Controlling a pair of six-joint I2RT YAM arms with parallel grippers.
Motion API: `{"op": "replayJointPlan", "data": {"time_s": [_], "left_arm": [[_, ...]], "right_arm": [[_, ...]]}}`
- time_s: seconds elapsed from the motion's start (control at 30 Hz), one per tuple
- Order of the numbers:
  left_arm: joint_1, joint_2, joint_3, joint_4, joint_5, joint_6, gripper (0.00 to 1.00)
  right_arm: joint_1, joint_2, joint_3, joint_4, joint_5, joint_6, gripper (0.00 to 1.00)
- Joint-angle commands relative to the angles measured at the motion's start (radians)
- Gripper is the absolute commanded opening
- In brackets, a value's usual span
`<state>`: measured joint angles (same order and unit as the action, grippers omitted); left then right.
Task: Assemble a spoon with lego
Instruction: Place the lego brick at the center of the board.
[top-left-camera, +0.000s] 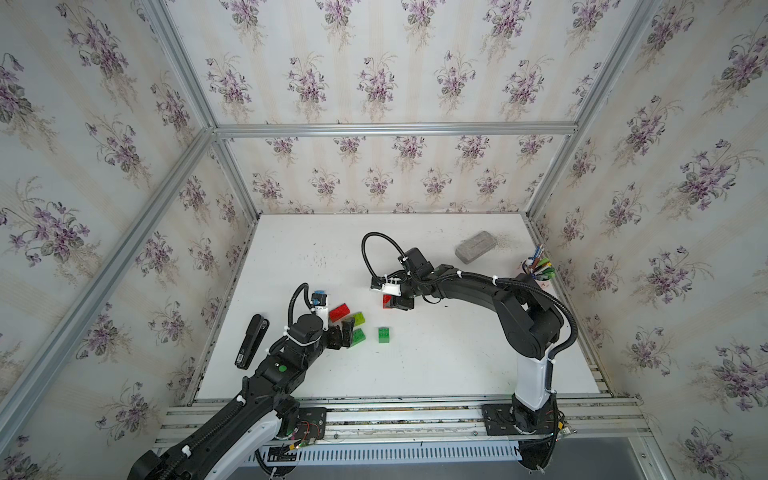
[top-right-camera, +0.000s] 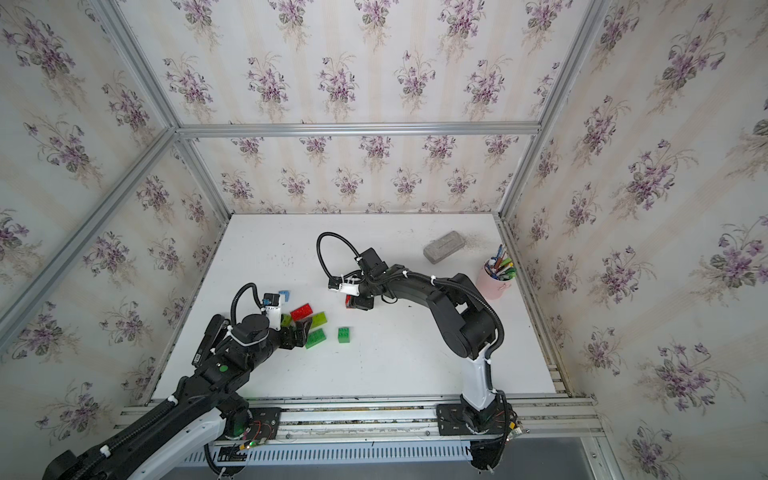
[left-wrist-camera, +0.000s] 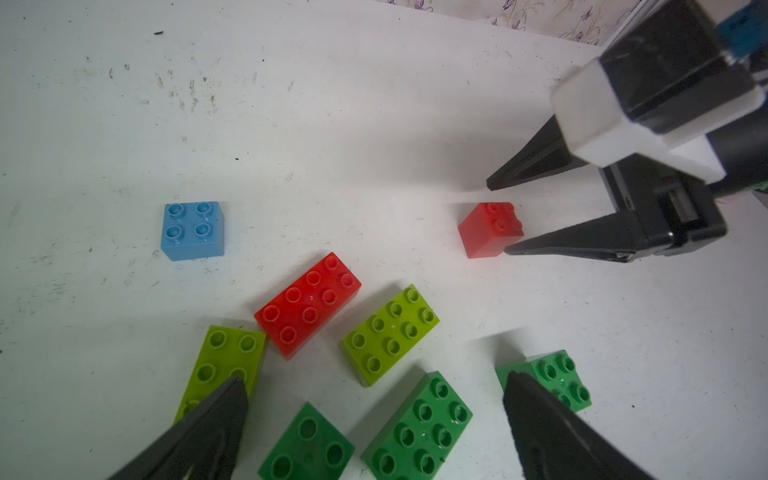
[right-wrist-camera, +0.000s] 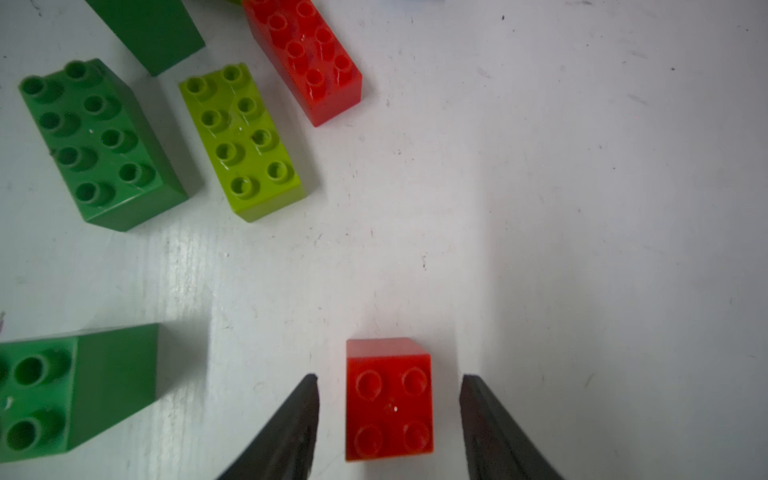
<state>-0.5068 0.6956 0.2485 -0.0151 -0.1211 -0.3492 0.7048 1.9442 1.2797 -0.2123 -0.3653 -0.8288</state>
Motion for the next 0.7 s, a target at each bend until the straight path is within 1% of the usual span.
{"op": "replayJointPlan", "data": {"time_s": [0.0, 0.1, 0.27, 0.47, 0.67], "left_arm": [[-0.001, -0.004, -0.003, 0.003, -0.012, -0.015, 1.00], [-0.001, -0.010, -0.004, 0.001, -0.012, -0.014, 1.00], [0.000, -0.020, -0.010, 0.000, -0.015, -0.017, 0.99], [0.000, -0.015, -0.012, 0.001, -0.013, -0.019, 1.00], [-0.001, -0.016, -0.015, 0.002, -0.009, -0.021, 1.00]], "right_arm": [[0.002, -0.065, -0.022, -0.013, -0.012, 0.014, 0.59], [0.016, -0.159, -0.095, 0.000, -0.010, 0.032, 0.59], [0.086, -0.289, -0.245, 0.037, -0.030, 0.094, 0.60], [0.151, -0.305, -0.356, 0.125, -0.051, 0.204, 0.62], [0.163, -0.277, -0.370, 0.169, -0.065, 0.232, 0.63]]}}
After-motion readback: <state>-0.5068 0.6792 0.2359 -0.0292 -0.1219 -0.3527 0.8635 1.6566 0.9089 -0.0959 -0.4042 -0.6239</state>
